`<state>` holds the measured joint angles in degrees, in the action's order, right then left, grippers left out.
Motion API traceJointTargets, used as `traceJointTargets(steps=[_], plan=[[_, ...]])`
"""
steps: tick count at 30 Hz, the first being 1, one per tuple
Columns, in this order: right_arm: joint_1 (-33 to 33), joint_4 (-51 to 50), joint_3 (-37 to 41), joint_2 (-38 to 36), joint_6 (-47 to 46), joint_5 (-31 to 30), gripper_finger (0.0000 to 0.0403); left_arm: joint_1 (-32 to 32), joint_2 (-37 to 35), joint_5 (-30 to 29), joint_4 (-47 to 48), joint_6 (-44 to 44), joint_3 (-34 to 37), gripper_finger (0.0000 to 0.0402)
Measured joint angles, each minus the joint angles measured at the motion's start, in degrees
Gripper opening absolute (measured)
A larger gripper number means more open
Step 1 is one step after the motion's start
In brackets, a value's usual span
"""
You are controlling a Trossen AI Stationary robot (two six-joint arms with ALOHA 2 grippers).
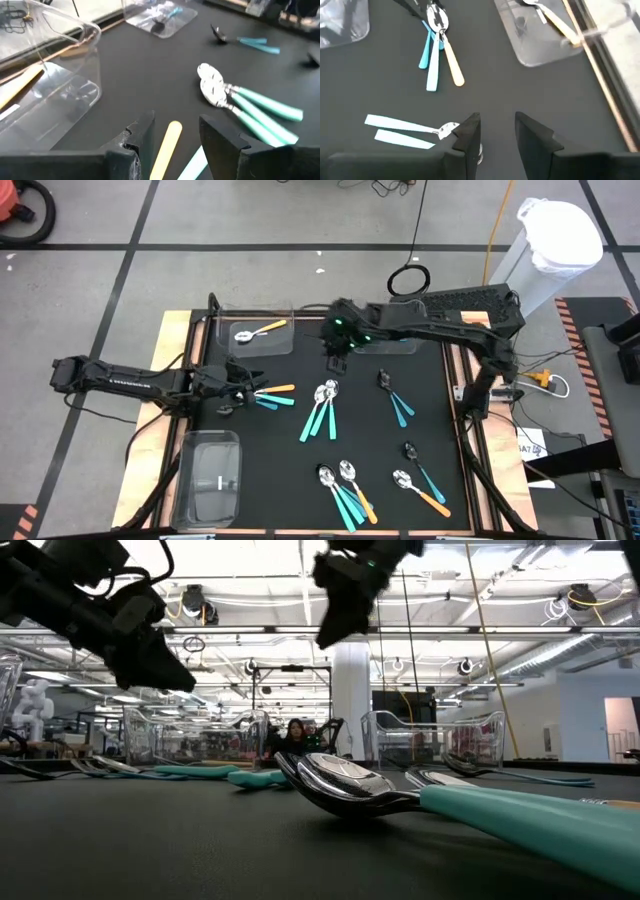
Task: Sort silverware by color (type)
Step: Put the green spoon into the top right transparent bin
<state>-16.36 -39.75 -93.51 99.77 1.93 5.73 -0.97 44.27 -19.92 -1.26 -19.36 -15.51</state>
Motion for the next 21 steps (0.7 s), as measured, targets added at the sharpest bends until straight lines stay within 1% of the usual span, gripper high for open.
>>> traceJointTargets(steps=[5, 8, 10, 12, 14, 16, 19, 21], plan=[[0.3, 15.1, 21.1, -10.4, -6.0, -0.1, 0.0112, 0.8, 3.6, 0.3, -3.9, 2.3, 0.0, 0.0153], [0.7, 21.8, 30.4, -15.2, -9.8, -0.1, 0.0112, 1.0, 6.4, 1.2, -9.7, 3.6, 0.0, 0.0153], [1.1, 25.6, 35.1, -17.6, -11.6, -0.9, 0.0112, 1.1, 9.0, 2.4, -14.8, 4.6, 0.0, 0.0153], [1.6, 28.6, 38.7, -19.3, -12.9, -2.8, 0.0112, 1.2, 11.9, 3.2, -19.7, 5.0, 0.0, 0.0153], [2.0, 31.2, 41.4, -20.5, -13.9, -4.3, 0.0112, 1.2, 15.1, 3.2, -22.1, 4.8, -0.8, 0.0153], [2.2, 32.9, 43.0, -21.0, -14.8, -4.4, 0.0112, 1.2, 18.4, 3.2, -22.4, 4.7, -2.6, 0.0153], [2.3, 33.0, 43.5, -20.9, -15.6, -4.5, 0.0112, 1.6, 23.8, 2.6, -22.3, 3.5, -6.1, 0.0153], [2.4, 33.5, 43.5, -20.9, -16.2, -5.7, 0.0112, 1.9, 27.3, 2.0, -22.2, 3.3, -8.6, 0.0153]])
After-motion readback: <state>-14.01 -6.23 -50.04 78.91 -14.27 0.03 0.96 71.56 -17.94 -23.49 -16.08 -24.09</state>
